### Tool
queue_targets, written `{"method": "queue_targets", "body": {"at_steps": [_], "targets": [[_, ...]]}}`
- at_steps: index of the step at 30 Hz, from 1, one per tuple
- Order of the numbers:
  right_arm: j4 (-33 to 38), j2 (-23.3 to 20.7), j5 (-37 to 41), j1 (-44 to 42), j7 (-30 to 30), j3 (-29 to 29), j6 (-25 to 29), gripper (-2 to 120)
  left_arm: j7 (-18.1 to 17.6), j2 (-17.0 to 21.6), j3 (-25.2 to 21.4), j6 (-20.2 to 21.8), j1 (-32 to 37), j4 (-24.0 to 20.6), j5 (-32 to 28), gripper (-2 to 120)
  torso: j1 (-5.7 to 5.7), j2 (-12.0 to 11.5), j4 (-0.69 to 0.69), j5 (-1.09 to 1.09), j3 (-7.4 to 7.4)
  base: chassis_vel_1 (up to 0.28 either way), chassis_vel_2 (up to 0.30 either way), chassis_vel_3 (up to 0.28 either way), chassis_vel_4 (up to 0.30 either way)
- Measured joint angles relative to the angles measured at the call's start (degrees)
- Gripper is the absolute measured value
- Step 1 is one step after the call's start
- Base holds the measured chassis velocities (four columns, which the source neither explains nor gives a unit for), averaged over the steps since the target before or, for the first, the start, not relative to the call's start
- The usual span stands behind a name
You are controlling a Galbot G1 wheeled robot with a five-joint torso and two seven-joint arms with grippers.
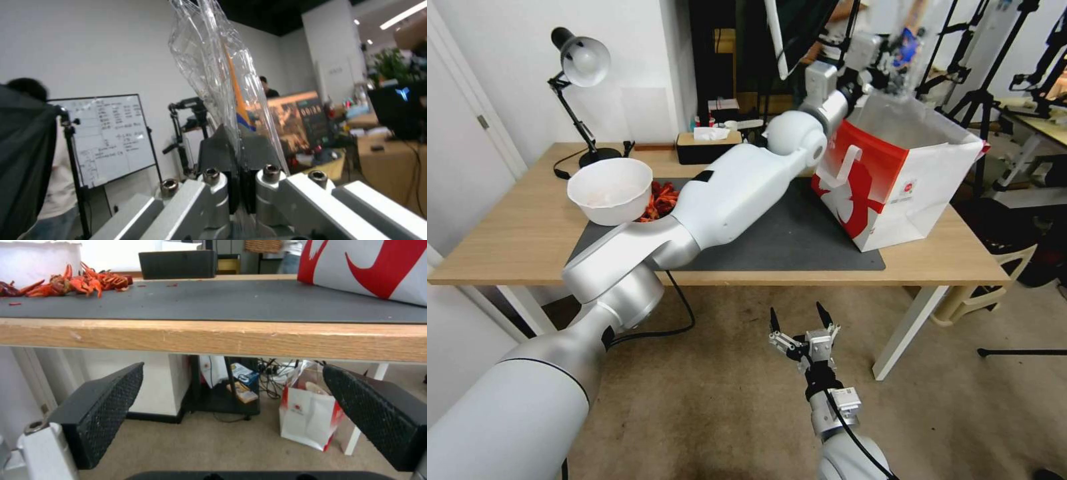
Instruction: Close the takeout container lid, then place the container into the takeout bag.
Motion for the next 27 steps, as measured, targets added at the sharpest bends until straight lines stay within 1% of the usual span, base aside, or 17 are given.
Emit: {"method": "queue_targets", "body": {"at_steps": [5, 6, 8, 9, 11, 12, 14, 15, 18, 19, 22, 23, 25, 26, 27], "targets": [[-0.12, -0.20, 0.23, 0.02, 0.00, 0.05, 0.01, 100, 0.76, 0.11, 1.64, -0.85, 0.43, 0.75, 1.73, 0, 0.00, 0.00, -0.01, 0.00, 0.00, 0.000, 0.000, 0.000, 0.000], [-0.16, -0.26, 0.28, 0.03, -0.02, 0.04, 0.01, 100, 0.95, 0.11, 1.85, -0.98, 0.49, 0.89, 2.02, 2, 0.00, 0.00, -0.01, 0.00, 0.00, 0.000, 0.000, 0.000, 0.000], [-0.32, -0.39, 0.41, 0.14, -0.08, -0.05, 0.01, 100, 1.05, 0.26, 2.00, -1.08, 0.59, 1.03, 2.27, 11, 0.00, 0.00, -0.01, 0.00, 0.00, 0.000, 0.000, 0.000, 0.000], [-0.32, -0.39, 0.41, 0.14, -0.08, -0.05, 0.01, 100, 1.05, 0.26, 2.00, -1.08, 0.59, 1.03, 2.27, 11, 0.00, 0.00, -0.01, 0.00, 0.00, 0.000, 0.000, 0.000, 0.000], [-0.47, -0.39, 0.42, 0.27, -0.13, -0.10, 0.02, 100, 0.83, 0.67, 2.01, -0.82, 0.61, 0.64, 2.26, 23, 0.00, 0.00, -0.01, 0.00, 0.00, 0.000, 0.000, 0.000, 0.000], [-0.47, -0.39, 0.42, 0.27, -0.13, -0.10, 0.02, 100, 0.83, 0.67, 2.01, -0.82, 0.61, 0.64, 2.26, 23, 0.00, 0.00, -0.01, 0.00, 0.00, 0.000, 0.000, 0.000, 0.000], [-0.34, -0.30, 0.39, 0.15, -0.25, -0.15, 0.02, 100, 0.64, 1.14, 1.99, -0.19, 0.59, -0.13, 2.06, 33, 0.00, 0.00, -0.01, 0.00, 0.00, 0.000, 0.000, 0.000, 0.000], [-0.34, -0.30, 0.39, 0.15, -0.25, -0.15, 0.02, 100, 0.64, 1.14, 1.99, -0.19, 0.59, -0.13, 2.06, 33, 0.00, 0.00, -0.01, 0.00, 0.00, 0.000, 0.000, 0.000, 0.000], [0.11, -0.21, 0.34, 0.08, -0.32, -0.34, -0.06, 100, 0.71, 1.71, 1.75, 0.32, 0.25, -0.65, 1.49, 46, 0.00, 0.00, 0.00, 0.00, -0.01, 0.000, 0.000, 0.000, 0.000], [0.11, -0.21, 0.34, 0.08, -0.32, -0.34, -0.06, 100, 0.71, 1.71, 1.75, 0.32, 0.25, -0.65, 1.49, 46, 0.00, 0.00, 0.00, 0.00, -0.01, 0.000, 0.000, 0.000, 0.000], [0.19, -0.17, 0.34, 0.04, -0.34, -0.14, -0.16, 100, 0.20, 1.46, 1.23, 0.53, 0.29, -0.92, 1.32, 61, 0.00, 0.00, -0.01, 0.00, 0.00, 0.000, 0.000, 0.000, 0.000], [0.19, -0.17, 0.34, 0.04, -0.34, -0.14, -0.16, 100, 0.20, 1.46, 1.23, 0.53, 0.29, -0.92, 1.32, 61, 0.00, 0.00, -0.01, 0.00, 0.00, 0.000, 0.000, 0.000, 0.000], [0.27, -0.14, 0.33, -0.16, -0.34, -0.01, -0.16, 100, -1.60, 1.98, 1.11, 1.41, 0.79, -2.61, 0.86, 72, 0.00, 0.00, -0.04, 0.00, 0.00, 0.000, 0.000, 0.000, 0.000], [0.35, -0.09, 0.34, -0.31, -0.35, 0.04, -0.16, 100, -3.51, 2.69, 1.07, 2.14, 1.20, -3.93, 1.02, 76, 0.00, 0.00, -0.04, 0.00, 0.00, 0.000, 0.000, 0.000, 0.000], [0.35, -0.09, 0.34, -0.31, -0.35, 0.04, -0.16, 100, -3.51, 2.69, 1.07, 2.14, 1.20, -3.93, 1.02, 76, 0.00, 0.00, -0.04, 0.00, 0.00, 0.000, 0.000, 0.000, 0.000]]}}
